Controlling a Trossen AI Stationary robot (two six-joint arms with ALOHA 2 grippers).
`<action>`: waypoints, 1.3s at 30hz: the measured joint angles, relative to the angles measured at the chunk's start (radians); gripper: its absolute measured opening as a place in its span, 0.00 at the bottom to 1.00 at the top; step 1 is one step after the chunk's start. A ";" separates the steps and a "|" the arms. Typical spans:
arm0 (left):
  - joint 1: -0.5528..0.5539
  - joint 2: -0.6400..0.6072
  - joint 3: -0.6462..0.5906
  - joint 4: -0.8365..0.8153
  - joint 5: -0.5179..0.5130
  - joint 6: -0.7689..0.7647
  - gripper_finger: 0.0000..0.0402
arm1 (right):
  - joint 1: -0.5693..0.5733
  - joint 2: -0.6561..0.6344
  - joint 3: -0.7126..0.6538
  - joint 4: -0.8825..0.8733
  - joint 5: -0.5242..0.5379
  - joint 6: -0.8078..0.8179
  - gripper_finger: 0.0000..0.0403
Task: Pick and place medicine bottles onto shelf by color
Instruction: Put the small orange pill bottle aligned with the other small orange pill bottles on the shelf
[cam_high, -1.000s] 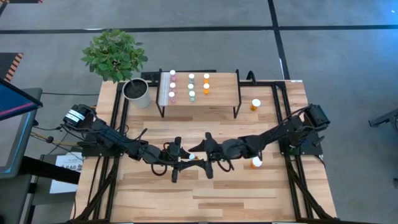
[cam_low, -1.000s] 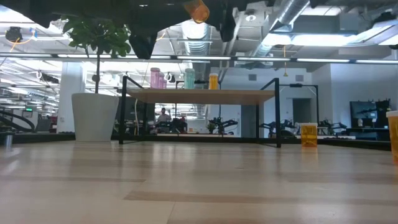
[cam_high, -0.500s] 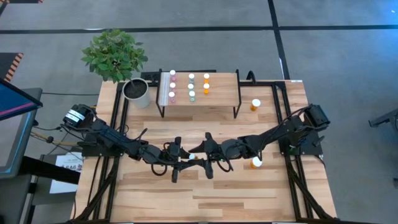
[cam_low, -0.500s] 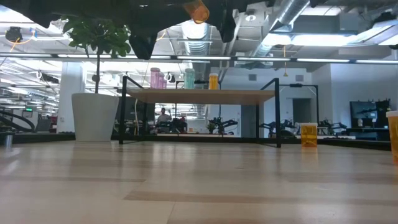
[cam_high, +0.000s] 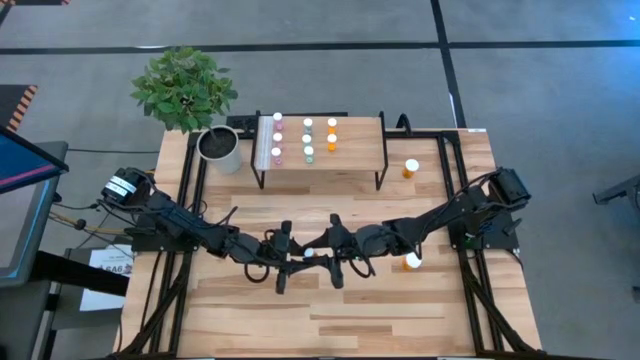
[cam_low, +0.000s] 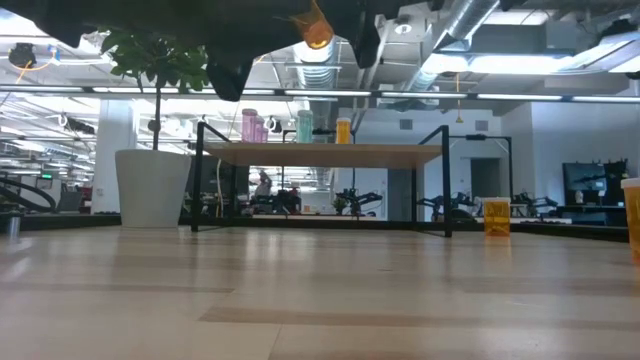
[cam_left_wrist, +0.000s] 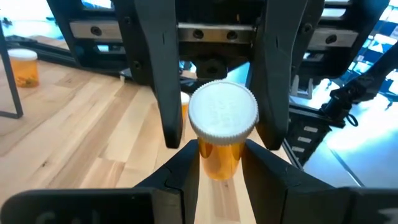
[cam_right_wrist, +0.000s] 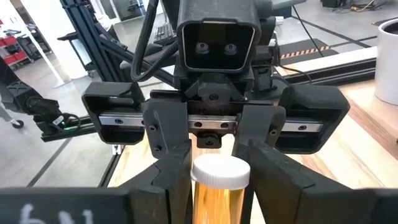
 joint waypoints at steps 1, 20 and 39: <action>0.000 0.000 0.000 -0.006 0.006 -0.005 0.24 | 0.000 0.000 0.000 -0.006 0.000 0.000 0.44; 0.000 0.000 0.000 -0.034 0.027 -0.018 0.24 | 0.008 0.000 0.001 -0.040 -0.001 0.012 0.44; -0.001 0.000 0.000 -0.043 0.034 -0.020 0.24 | 0.019 0.000 0.001 -0.045 0.000 0.019 0.34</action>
